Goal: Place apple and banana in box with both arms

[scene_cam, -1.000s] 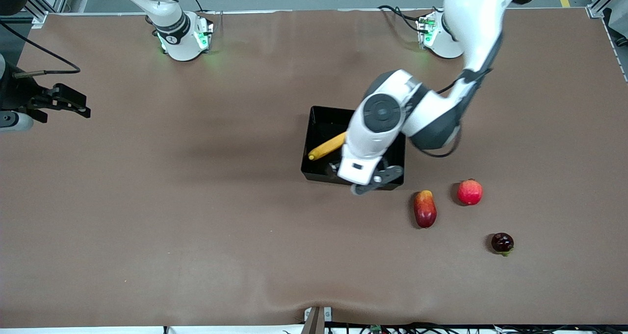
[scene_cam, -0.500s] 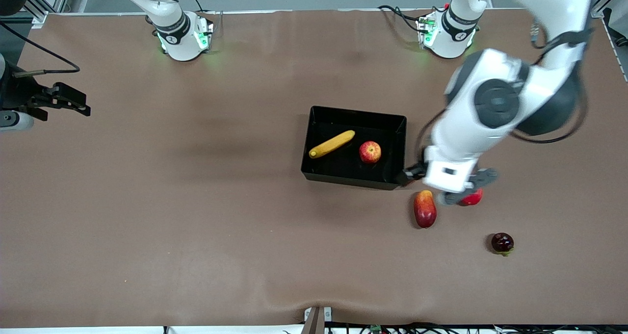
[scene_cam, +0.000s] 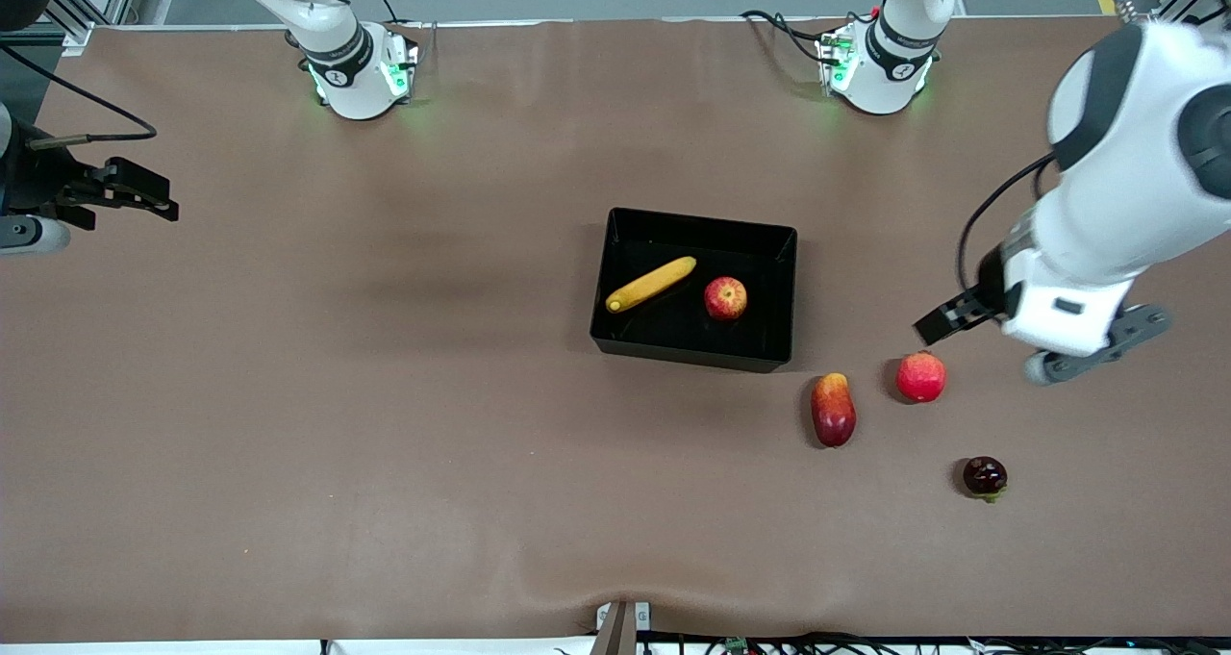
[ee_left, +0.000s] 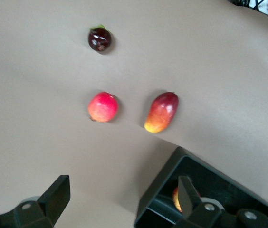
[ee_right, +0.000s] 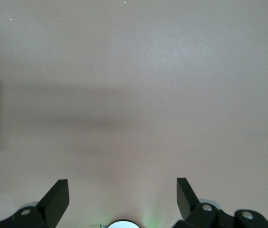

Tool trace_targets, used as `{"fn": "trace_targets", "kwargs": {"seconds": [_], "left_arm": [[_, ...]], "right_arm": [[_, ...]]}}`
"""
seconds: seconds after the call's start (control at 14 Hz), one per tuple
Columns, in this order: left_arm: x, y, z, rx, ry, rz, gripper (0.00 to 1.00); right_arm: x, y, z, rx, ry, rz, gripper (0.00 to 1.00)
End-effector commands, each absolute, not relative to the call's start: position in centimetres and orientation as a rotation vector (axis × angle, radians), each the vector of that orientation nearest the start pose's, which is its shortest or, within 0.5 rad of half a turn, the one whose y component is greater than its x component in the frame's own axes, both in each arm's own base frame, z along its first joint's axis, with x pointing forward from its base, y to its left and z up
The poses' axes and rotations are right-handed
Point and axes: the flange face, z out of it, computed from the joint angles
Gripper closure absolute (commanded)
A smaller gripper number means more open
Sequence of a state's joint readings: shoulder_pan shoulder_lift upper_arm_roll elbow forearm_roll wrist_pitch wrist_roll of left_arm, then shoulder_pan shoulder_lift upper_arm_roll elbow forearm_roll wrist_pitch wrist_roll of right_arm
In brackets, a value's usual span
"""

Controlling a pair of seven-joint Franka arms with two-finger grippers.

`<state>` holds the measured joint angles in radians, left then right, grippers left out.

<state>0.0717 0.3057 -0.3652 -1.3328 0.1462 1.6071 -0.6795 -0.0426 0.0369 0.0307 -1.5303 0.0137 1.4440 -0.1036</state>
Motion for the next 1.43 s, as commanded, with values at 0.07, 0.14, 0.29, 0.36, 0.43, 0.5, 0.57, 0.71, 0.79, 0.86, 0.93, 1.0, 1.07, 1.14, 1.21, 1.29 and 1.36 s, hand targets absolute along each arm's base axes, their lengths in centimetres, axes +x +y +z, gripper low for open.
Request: {"fn": "trace_targets", "kwargs": {"seconds": [0.07,0.14,0.29,0.36,0.43,0.5,0.57,0.71,0.79,0.86,0.93,1.0,1.07,1.14,1.21,1.29,1.36], "left_arm": [[61.4,-10.5,58.5,-3.047,-0.444,0.023,0.0],[61.2,-10.2,58.7,-3.051,-0.399,0.024,0.0],[60.6,-9.4,59.0,-3.039,-0.343,0.022,0.0],[60.0,-9.1,59.3,-3.029,-0.336,0.011,0.0],[59.5,-8.3,59.5,-3.021,-0.312,0.012,0.0],[58.7,-7.6,59.8,-3.038,-0.276,0.02,0.0],[57.6,-6.2,60.1,-3.067,-0.274,0.016,0.0],[54.9,-3.3,60.7,-3.098,-0.246,0.005,0.0],[53.5,-3.4,60.9,-3.111,-0.246,0.008,0.0],[52.6,-3.5,61.1,-3.112,-0.247,0.011,0.0],[52.0,-3.5,61.3,-3.11,-0.231,0.016,0.0],[51.6,-3.5,61.6,-3.108,-0.228,0.03,0.0],[51.2,-3.7,62.1,-3.107,-0.224,0.028,0.0],[50.9,-4.0,62.2,-3.105,-0.21,0.034,0.0],[50.1,-4.4,63.2,-3.107,-0.163,0.011,0.0],[50.0,-3.7,63.6,-3.11,-0.113,0.026,0.0],[50.0,-3.4,64.1,-3.113,-0.08,0.018,0.0]], "right_arm": [[54.7,-0.9,61.7,-3.119,-0.139,0.208,0.0],[54.7,-1.0,61.8,-3.12,-0.137,0.205,0.0],[54.6,-1.0,61.7,-3.117,-0.137,0.217,0.0],[54.4,-1.0,61.7,-3.115,-0.137,0.236,0.0],[54.4,-1.0,61.6,-3.115,-0.137,0.236,0.0],[54.4,-1.0,61.6,-3.115,-0.137,0.236,0.0],[54.4,-1.0,61.6,-3.115,-0.137,0.236,0.0],[54.4,-1.0,61.6,-3.115,-0.135,0.236,0.0],[54.4,-1.0,61.6,-3.115,-0.135,0.239,0.0],[54.4,-1.0,61.6,-3.113,-0.132,0.238,0.0],[54.4,-1.0,61.6,-3.113,-0.132,0.238,0.0],[54.4,-1.0,61.6,-3.113,-0.132,0.238,0.0],[54.4,-1.0,61.6,-3.113,-0.132,0.236,0.0],[54.4,-1.3,61.7,-3.112,-0.125,0.236,0.0],[54.4,-1.6,61.7,-3.11,-0.116,0.235,0.0],[54.4,-1.7,61.7,-3.107,-0.112,0.235,0.0],[54.4,-1.9,61.6,-3.105,-0.107,0.237,0.0]]}}
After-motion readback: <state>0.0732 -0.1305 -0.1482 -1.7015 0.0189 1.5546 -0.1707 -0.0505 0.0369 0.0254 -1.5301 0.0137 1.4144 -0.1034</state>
